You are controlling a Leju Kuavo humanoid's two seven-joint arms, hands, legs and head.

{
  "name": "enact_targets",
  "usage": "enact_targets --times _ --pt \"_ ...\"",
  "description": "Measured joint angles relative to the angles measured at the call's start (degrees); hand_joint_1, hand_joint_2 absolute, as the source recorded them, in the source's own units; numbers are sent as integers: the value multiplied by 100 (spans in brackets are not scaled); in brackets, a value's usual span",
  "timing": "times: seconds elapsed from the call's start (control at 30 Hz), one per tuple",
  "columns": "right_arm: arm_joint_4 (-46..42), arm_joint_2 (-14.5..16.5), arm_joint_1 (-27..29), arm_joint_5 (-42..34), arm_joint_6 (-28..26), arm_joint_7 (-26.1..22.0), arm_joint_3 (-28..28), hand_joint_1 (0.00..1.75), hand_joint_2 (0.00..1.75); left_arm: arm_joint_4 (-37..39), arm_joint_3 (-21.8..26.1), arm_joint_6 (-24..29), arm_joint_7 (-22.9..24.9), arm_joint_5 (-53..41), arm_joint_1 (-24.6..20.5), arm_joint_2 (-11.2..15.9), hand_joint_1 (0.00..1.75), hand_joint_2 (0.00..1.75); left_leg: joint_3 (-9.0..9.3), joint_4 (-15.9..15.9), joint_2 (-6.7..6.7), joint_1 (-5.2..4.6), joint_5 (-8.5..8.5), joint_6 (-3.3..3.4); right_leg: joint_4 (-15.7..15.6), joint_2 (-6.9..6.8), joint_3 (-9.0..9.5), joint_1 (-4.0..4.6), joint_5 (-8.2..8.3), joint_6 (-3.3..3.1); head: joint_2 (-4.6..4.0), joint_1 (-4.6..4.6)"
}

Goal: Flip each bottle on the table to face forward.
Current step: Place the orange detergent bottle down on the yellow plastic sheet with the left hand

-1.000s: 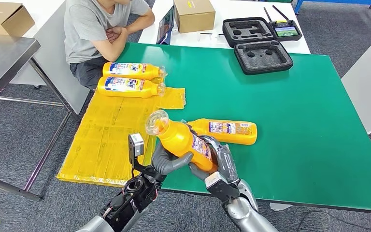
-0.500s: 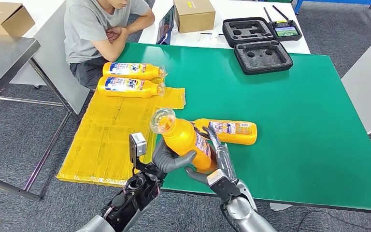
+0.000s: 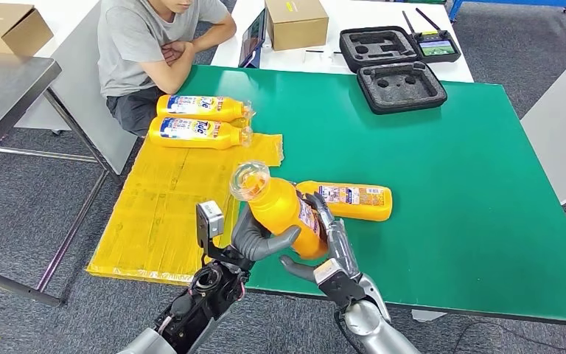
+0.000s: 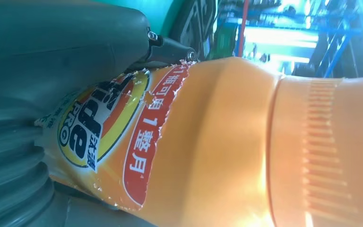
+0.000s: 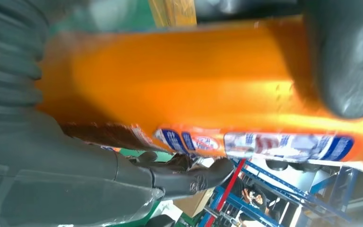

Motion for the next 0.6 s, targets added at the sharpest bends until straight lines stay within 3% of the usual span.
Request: enact_targets --times 0.37,0.6 --pt "-55 0 101 -33 -323 2 104 0 175 -456 228 1344 0 -347 166 -48 175 175 -1 0 0 0 0 0 0 0 -1 0 0 0 0 0" --pt "-127 30 115 -64 -317 2 194 0 175 -507 560 1414 -1 -174 161 -19 175 175 -2 0 0 0 0 0 1 0 -1 0 0 0 0 1"
